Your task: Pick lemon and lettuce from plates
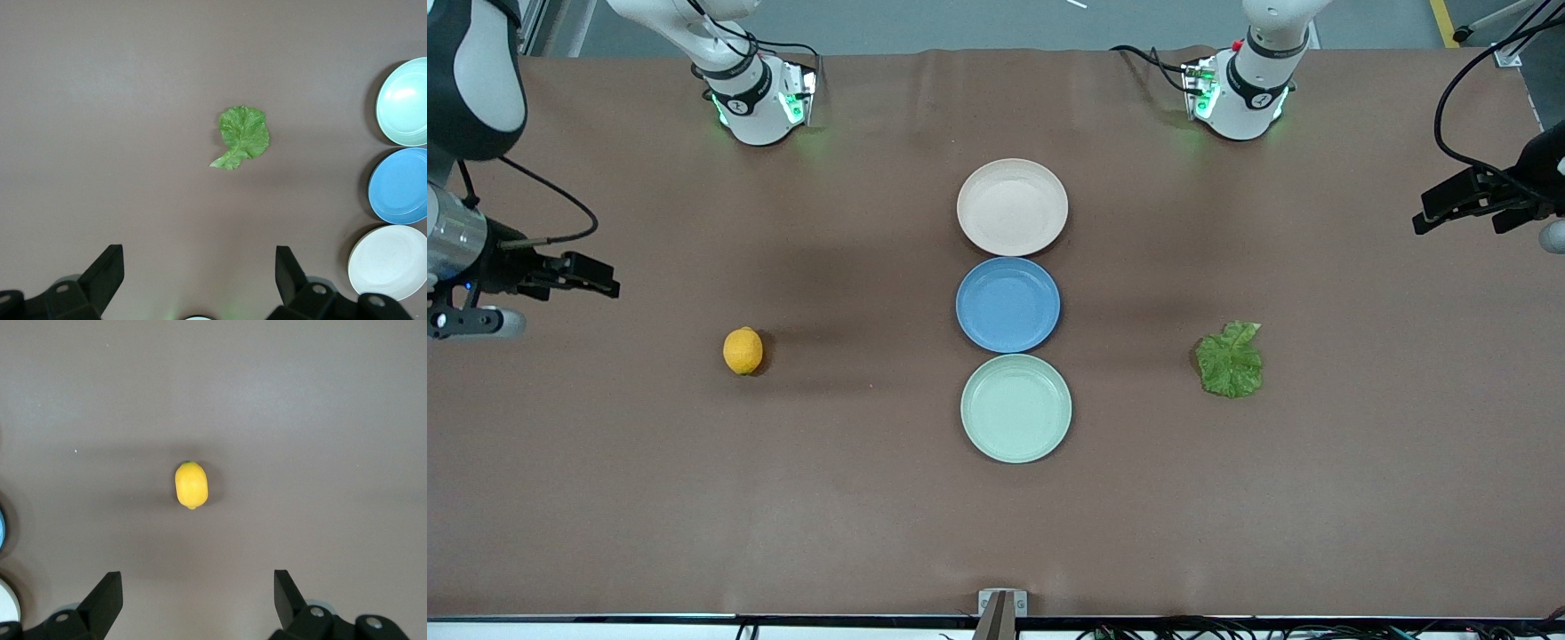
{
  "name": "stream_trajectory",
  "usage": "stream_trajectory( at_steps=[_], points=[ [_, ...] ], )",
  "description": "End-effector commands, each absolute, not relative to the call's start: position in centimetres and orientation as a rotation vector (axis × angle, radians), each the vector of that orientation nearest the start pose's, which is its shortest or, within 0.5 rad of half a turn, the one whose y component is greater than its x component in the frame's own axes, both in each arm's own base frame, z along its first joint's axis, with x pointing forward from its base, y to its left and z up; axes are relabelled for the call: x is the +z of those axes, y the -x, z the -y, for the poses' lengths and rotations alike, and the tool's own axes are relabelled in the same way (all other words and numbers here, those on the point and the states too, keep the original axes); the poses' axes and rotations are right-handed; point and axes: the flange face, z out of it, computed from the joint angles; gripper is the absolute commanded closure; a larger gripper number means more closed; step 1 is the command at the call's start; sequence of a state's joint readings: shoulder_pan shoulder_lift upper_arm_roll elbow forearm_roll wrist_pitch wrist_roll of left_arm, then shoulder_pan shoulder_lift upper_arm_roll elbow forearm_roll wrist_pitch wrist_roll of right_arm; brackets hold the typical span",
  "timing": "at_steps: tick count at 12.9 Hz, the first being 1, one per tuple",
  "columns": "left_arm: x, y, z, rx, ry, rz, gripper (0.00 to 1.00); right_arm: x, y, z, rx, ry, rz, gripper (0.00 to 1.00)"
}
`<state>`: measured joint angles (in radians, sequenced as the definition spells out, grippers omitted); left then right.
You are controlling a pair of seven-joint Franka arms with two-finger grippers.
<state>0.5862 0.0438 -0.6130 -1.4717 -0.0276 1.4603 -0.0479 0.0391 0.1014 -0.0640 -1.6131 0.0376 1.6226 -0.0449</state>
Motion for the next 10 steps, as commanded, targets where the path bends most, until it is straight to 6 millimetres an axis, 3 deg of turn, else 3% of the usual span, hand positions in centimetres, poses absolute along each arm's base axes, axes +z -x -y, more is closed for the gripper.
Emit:
stream_trajectory(
  at_steps=[1,6,10],
  points=[
    [64.8,-55.1,1.1,0.064,3.191,-0.003,0.0,55.4,-56.5,1.2,0.116,3.113,0.017,0.0],
    [64.7,-55.2,0.9,0.063,3.193,0.002,0.0,55.9,-56.2,2.7,0.11,3.111,-0.026,0.0],
    [64.6,-55.2,0.9,0.065,3.194,0.0,0.0,56.4,-55.3,2.0,0.094,3.113,-0.007,0.0]
  ],
)
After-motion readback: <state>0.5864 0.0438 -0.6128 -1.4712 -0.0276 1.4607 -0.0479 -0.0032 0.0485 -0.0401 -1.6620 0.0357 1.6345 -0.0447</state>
